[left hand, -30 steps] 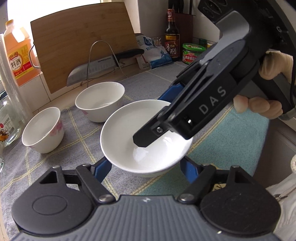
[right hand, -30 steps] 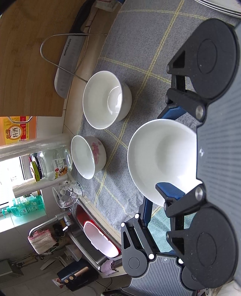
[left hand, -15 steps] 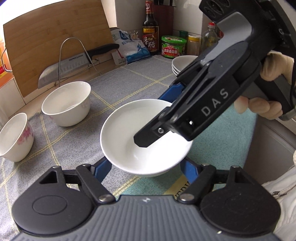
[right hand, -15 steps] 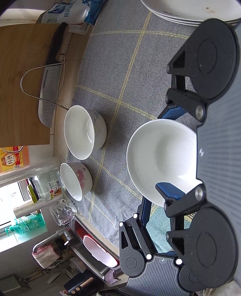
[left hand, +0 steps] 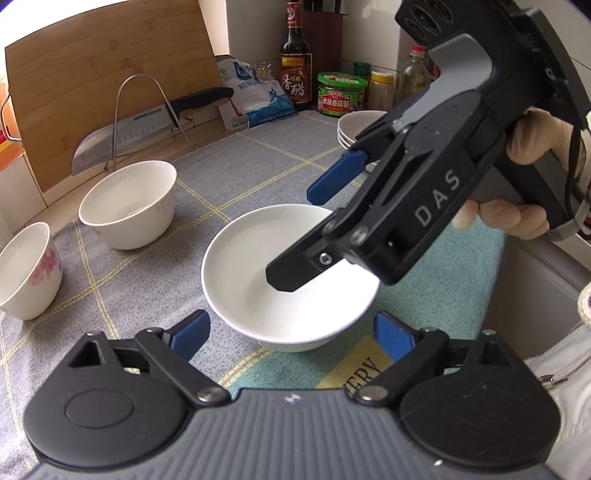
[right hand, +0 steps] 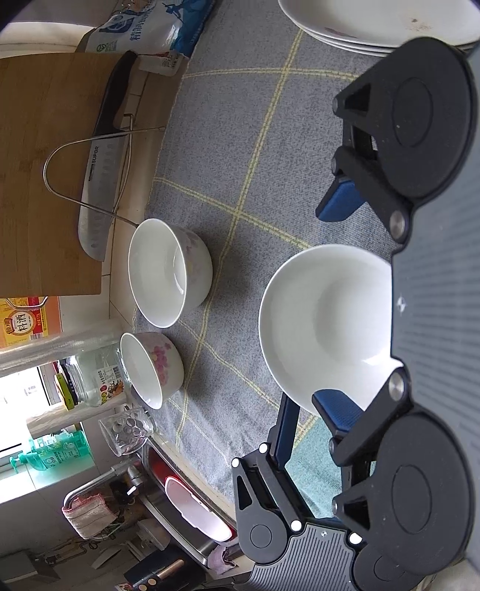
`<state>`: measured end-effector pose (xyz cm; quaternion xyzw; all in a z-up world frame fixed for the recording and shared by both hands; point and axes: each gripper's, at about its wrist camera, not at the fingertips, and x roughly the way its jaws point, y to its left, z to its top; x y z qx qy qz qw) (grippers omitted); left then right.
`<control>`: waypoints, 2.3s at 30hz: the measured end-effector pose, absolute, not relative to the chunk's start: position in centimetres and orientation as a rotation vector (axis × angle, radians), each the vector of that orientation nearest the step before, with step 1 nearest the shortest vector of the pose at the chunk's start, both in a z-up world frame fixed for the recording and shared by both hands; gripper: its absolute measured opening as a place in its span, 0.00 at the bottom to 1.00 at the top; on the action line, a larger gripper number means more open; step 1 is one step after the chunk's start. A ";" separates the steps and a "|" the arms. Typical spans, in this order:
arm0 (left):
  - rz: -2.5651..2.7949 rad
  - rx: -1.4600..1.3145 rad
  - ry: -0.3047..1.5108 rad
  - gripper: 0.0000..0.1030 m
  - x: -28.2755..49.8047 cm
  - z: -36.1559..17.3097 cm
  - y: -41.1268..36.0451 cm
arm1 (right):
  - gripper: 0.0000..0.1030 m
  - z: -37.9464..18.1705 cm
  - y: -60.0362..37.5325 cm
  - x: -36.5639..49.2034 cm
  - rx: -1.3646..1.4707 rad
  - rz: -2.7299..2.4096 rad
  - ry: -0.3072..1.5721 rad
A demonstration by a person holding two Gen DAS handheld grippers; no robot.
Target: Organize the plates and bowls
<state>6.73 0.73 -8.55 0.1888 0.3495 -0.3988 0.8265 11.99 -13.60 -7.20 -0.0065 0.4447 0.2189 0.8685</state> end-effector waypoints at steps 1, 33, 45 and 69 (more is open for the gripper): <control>-0.846 0.404 0.745 0.92 6.6 -8.4 1.0 | 1.00 -7.1 -13.7 12.0 -0.014 0.457 0.925; -0.492 0.358 0.609 0.95 18.8 -8.2 2.7 | 1.00 -5.0 -11.6 23.6 -0.169 0.535 0.841; -0.516 0.353 0.616 0.95 20.4 -9.5 1.2 | 1.00 -7.6 -11.4 27.4 -0.143 0.555 0.898; -0.557 0.299 0.634 0.82 21.9 -10.0 1.2 | 0.83 -8.8 -10.5 31.0 -0.105 0.568 0.922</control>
